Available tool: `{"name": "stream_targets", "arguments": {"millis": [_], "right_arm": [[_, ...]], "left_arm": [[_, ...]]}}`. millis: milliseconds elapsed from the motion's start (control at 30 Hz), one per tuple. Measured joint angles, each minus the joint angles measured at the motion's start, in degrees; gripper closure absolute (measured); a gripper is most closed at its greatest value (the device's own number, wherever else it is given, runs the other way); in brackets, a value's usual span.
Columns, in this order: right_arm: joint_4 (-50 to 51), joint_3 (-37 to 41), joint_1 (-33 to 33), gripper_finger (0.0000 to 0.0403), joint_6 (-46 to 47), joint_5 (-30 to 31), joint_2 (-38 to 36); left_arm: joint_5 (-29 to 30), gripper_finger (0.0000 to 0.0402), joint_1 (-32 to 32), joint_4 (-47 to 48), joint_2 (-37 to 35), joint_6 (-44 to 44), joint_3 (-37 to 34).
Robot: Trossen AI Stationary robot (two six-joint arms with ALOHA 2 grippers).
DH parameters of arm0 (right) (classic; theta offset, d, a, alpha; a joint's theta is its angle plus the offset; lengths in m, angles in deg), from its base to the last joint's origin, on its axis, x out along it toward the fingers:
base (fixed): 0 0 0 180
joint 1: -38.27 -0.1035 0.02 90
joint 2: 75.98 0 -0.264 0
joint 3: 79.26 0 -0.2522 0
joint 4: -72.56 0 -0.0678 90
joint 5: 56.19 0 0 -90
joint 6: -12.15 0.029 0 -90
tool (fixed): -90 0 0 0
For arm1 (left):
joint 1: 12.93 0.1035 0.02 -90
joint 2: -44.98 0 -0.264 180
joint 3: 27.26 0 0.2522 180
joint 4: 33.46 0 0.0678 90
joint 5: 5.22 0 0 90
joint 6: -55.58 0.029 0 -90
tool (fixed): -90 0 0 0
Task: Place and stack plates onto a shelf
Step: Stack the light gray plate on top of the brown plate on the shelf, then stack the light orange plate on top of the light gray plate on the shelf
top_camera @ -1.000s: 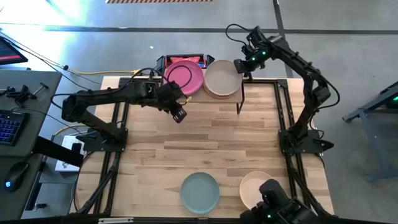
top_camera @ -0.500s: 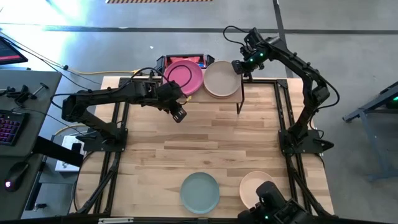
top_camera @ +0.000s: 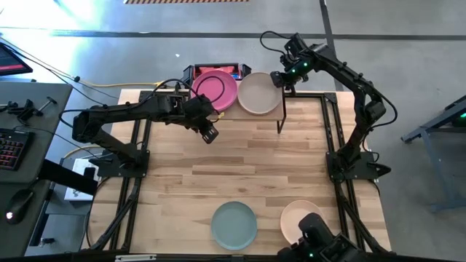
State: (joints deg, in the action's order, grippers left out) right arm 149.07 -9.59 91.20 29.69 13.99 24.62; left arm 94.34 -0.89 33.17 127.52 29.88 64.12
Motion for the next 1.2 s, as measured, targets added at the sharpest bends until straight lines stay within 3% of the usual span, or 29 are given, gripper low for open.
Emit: {"name": "stream_targets", "arguments": {"millis": [467, 700, 900, 1200], "right_arm": [[-0.9, 0.0, -0.1, 0.0314, -0.7, 0.4, 0.0], [-0.2, -0.1, 1.8, 0.031, -1.0, -0.6, -0.5], [3.4, -0.1, 2.6, 0.031, -2.6, -5.9, -2.1], [10.0, -0.1, -2.9, 0.0313, -4.7, -7.5, -6.6]], "left_arm": [[0.0, 0.0291, 0.0, 0.0, 0.0, -0.2, 0.0], [0.0, 0.0291, 0.0, 0.0, 0.0, -0.1, 0.0], [-0.2, 0.0291, 0.0, 0.6, 0.0, -0.1, 0.0], [-1.9, 0.0291, -0.9, 3.7, 0.0, -1.1, 0.0]]}}
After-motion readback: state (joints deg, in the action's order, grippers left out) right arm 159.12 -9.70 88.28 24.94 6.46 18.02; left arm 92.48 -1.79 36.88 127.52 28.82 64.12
